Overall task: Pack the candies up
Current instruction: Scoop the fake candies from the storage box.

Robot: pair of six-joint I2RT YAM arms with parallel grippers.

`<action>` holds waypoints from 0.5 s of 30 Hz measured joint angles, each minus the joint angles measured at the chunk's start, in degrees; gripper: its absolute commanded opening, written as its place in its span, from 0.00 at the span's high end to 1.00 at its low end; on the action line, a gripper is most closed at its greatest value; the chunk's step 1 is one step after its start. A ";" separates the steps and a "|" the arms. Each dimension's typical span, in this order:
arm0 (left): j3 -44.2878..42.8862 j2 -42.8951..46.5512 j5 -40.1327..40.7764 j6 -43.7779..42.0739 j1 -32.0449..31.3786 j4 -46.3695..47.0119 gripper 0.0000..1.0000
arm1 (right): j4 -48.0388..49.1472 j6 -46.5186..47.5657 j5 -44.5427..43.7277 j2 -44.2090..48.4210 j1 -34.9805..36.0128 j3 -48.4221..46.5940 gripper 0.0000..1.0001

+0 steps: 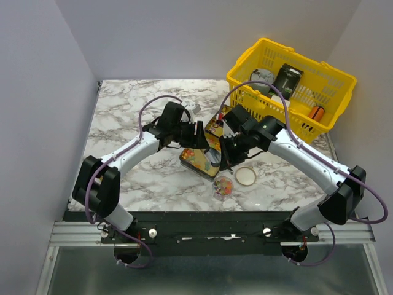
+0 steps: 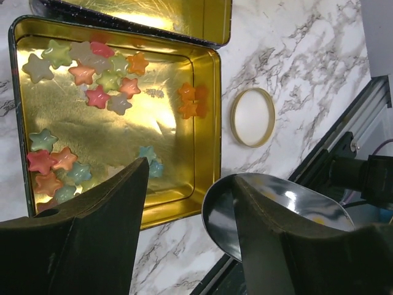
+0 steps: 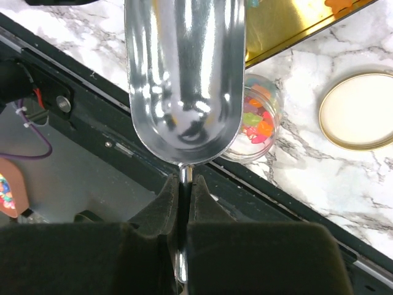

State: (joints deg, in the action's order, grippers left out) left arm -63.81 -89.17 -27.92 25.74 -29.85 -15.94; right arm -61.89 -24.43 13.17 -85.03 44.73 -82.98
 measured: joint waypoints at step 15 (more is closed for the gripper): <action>-5.29 -7.78 6.45 -2.27 -0.28 -7.17 0.34 | 2.71 -3.82 6.43 1.05 0.59 0.00 1.00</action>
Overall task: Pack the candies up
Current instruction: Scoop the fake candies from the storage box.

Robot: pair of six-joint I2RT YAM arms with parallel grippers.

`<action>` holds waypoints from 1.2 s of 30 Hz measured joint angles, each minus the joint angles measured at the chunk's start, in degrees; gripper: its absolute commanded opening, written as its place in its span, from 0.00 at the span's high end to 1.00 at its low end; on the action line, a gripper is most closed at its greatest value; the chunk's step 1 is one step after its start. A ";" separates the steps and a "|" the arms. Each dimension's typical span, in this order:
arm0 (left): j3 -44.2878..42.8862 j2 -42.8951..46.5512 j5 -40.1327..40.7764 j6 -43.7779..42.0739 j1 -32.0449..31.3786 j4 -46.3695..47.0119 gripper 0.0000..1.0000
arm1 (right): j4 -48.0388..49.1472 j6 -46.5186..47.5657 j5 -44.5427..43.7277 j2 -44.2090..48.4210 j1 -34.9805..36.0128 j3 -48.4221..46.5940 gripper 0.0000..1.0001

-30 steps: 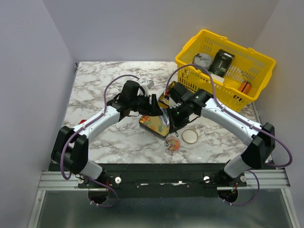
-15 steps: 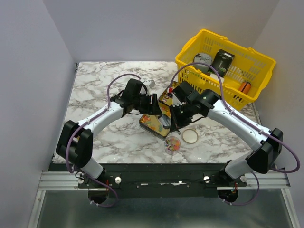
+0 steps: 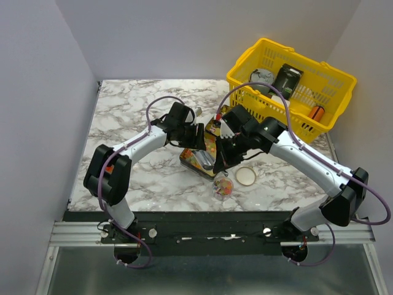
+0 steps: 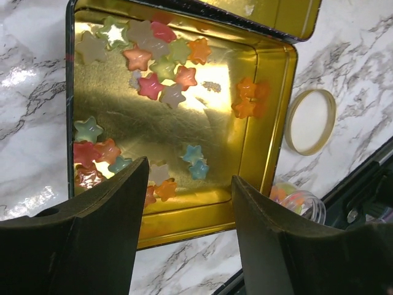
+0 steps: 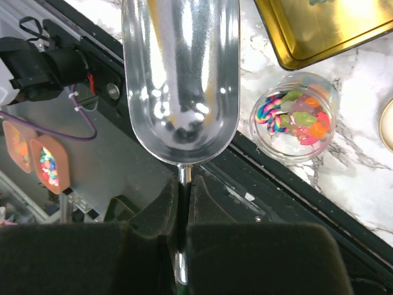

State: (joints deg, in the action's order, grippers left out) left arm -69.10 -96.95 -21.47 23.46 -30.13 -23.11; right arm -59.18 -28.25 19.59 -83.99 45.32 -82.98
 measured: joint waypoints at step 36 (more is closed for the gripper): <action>5.16 7.10 21.29 -0.28 -0.37 -3.45 0.25 | -8.11 -1.64 -9.01 -20.13 -2.60 -6.34 1.00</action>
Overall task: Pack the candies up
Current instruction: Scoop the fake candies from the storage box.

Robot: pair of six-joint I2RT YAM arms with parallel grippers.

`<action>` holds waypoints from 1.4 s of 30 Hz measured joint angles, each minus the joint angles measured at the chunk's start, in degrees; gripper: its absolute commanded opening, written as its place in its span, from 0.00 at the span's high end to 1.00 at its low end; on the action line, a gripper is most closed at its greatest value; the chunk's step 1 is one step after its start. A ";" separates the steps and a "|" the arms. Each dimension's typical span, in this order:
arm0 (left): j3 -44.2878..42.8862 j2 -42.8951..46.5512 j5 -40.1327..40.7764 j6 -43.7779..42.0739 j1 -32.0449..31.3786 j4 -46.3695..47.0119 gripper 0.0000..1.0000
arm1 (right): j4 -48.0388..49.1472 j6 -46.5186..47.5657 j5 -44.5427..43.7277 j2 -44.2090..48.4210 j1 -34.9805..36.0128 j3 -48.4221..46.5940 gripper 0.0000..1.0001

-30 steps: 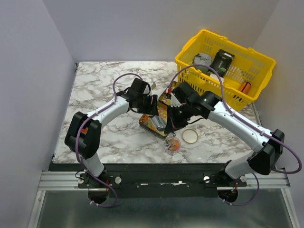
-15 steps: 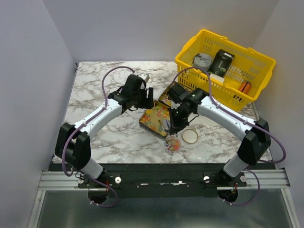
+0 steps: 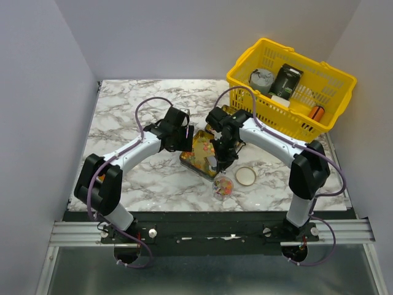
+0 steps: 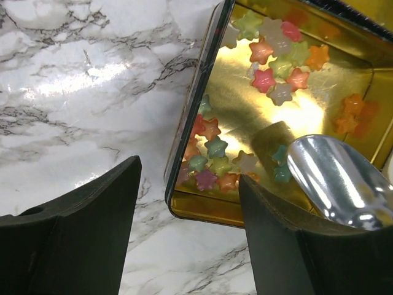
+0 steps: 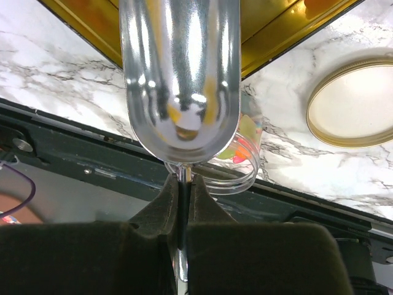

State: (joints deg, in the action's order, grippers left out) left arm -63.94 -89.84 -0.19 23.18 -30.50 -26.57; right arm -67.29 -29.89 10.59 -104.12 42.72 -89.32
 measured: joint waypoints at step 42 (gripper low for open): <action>0.39 -8.96 0.35 0.17 -0.37 -3.15 0.77 | -1.73 7.69 -2.25 -12.76 -2.73 -5.66 1.00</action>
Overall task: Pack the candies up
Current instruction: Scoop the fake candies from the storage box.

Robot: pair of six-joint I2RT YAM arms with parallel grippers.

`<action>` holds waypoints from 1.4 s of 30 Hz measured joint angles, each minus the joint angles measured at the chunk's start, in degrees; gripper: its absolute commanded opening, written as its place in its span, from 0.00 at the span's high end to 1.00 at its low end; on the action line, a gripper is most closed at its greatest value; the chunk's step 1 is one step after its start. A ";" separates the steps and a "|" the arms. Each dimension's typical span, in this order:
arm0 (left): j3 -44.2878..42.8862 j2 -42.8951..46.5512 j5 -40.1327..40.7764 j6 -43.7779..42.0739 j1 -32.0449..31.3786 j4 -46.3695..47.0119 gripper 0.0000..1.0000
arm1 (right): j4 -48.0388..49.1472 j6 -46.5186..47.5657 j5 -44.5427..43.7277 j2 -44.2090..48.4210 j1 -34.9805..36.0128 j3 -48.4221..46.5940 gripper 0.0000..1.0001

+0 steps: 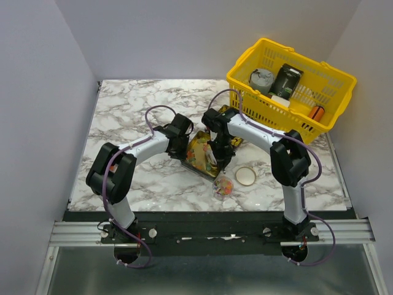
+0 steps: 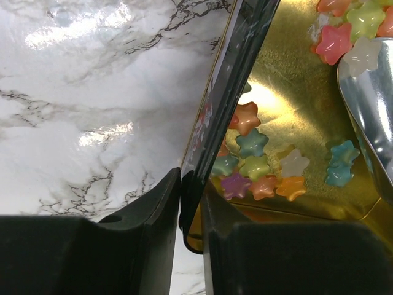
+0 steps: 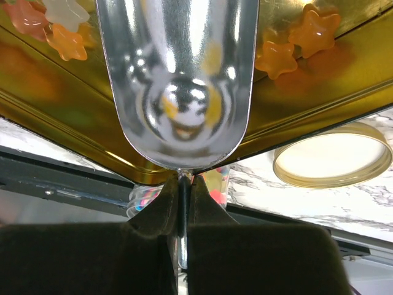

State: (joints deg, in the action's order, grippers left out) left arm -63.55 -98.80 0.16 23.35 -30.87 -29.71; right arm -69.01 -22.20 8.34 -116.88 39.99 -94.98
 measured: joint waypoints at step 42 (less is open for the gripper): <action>1.42 0.96 1.92 -4.98 -2.12 1.22 1.00 | -13.22 14.21 -0.72 -13.49 -2.89 -20.04 0.99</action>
State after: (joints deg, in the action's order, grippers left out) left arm -62.13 -97.84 2.09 18.37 -32.99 -28.49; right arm -82.24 -7.99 7.62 -130.37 37.10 -115.02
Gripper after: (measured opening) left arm 0.057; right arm 0.090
